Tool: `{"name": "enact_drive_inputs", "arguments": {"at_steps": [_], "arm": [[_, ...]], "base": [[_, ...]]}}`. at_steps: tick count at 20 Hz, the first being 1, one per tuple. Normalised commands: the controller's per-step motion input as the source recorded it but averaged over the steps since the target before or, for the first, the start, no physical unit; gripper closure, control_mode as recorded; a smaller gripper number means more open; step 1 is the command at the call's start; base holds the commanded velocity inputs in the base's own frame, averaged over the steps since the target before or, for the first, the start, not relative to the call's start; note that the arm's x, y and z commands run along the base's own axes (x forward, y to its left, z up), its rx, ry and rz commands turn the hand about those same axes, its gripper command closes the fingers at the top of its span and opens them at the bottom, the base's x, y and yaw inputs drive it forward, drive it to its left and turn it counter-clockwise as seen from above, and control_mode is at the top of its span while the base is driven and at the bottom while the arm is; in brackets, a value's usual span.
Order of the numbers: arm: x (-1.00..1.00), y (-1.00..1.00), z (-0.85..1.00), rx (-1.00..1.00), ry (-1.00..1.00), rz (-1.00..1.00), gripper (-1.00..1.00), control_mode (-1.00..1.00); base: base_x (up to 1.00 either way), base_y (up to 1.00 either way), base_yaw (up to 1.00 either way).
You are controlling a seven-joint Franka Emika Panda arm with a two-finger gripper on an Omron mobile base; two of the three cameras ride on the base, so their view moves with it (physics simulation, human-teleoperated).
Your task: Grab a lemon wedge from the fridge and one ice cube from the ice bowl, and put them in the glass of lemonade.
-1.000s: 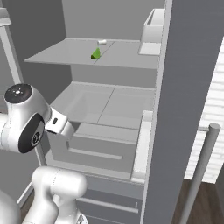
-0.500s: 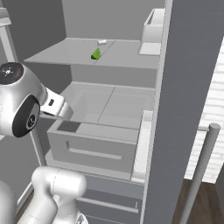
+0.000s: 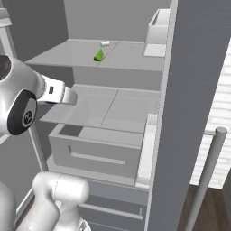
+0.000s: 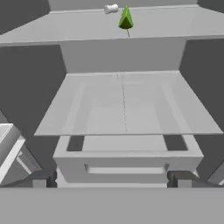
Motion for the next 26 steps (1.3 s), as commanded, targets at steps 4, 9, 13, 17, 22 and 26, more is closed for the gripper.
{"name": "enact_drive_inputs", "arguments": {"at_steps": [4, 9, 13, 17, 22, 26], "arm": [[0.06, 0.0, 0.27, -0.02, -0.12, 0.02, -1.0, -1.0], [0.02, 0.0, 0.5, 0.03, 0.0, 0.0, -1.0, -1.0], [0.09, 0.0, 0.53, 0.05, 0.01, -0.01, -1.0, -1.0], [0.42, 0.0, 0.14, 0.05, 0.02, -0.04, -1.0, -1.0], [0.61, -0.04, 0.0, 0.0, 0.03, -0.05, -1.0, -1.0], [0.69, -0.22, 0.01, 0.01, 0.07, -0.04, -1.0, -1.0]], "base": [[0.0, 0.0, 0.0], [0.0, 0.0, 0.0], [0.0, 0.0, 0.0], [0.0, 0.0, 0.0], [0.0, 0.0, 0.0], [0.0, 0.0, 0.0]]}}
